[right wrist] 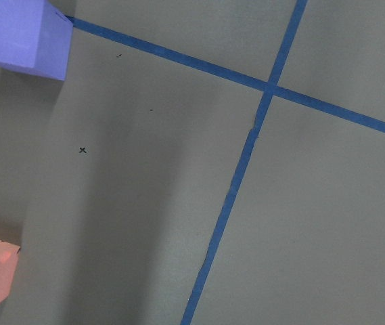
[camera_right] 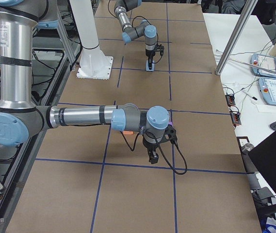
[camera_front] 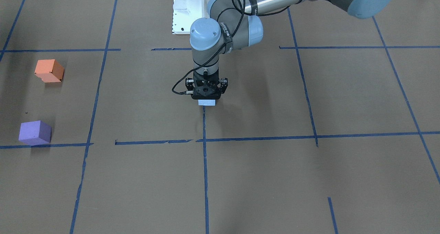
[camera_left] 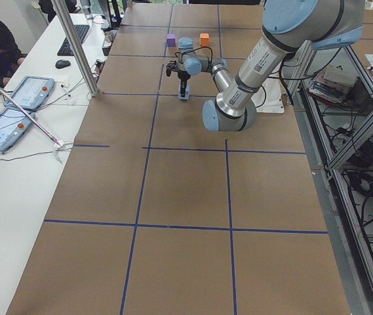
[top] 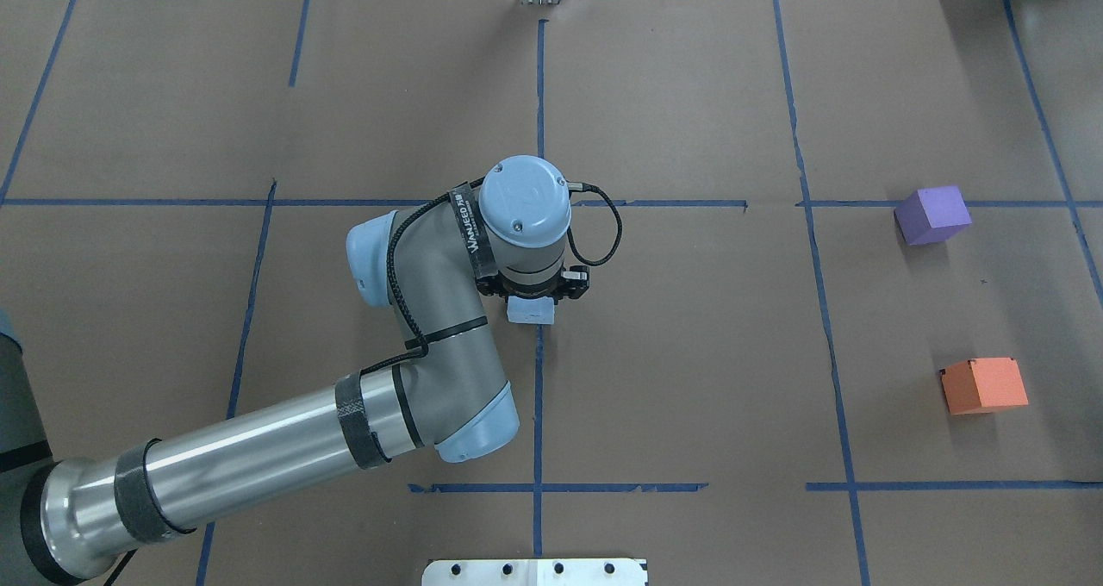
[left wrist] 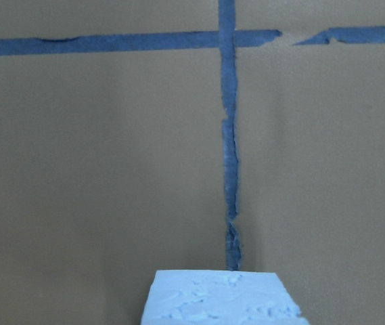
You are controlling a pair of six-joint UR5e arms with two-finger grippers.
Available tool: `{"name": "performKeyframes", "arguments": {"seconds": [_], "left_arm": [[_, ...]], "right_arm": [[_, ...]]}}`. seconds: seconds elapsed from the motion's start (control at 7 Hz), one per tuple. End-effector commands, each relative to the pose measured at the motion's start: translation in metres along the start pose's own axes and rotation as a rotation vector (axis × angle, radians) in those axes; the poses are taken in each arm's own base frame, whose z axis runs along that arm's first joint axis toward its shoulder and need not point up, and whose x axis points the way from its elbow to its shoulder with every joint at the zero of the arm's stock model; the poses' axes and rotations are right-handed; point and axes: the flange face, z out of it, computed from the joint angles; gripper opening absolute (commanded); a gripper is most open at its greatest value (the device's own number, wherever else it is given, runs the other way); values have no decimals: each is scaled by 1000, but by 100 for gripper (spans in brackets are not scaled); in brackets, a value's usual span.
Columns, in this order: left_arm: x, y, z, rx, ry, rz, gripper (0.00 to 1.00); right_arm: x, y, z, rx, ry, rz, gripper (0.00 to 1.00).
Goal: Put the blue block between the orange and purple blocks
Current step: 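Carry the light blue cube with the left gripper to the table center, then release the cube at center and raise the left arm away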
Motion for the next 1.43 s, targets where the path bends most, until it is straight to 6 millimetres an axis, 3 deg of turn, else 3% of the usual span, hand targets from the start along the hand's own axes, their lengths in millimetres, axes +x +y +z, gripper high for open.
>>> {"name": "performKeyframes", "arguments": {"seconds": [0.0,0.14,0.29,0.43,0.57,0.71,0.86,1.0,1.14,1.29], "left_arm": [[9,0,-13,3,14,-27,100],[0,-19,-46,35,31,-40,100],[-26,-45,-86,9,17,-52,100],[-60,-66,-120,-21,7,-29,100],[-116,-81,-137,-21,-17,-52,100],[-188,-84,-139,-19,-36,-31,100],[-264,-88,-152,-9,-51,-10,100],[-322,-91,-159,-12,-73,105,100],[-386,-95,-161,-41,-83,155,100],[-467,-95,-163,-66,-96,157,100]], "right_arm": [[-2,-2,-3,6,3,25,100],[-8,-5,-9,19,7,40,100],[-16,-14,-20,41,12,30,100],[-29,-20,-30,63,10,64,100],[-62,-43,-32,67,2,69,100],[-109,-81,-30,66,-10,88,100],[-185,-128,-22,58,-28,89,100],[-250,-165,-18,61,-40,110,100],[-325,-194,-11,63,-55,132,100],[-412,-212,6,61,-50,151,100]]}}
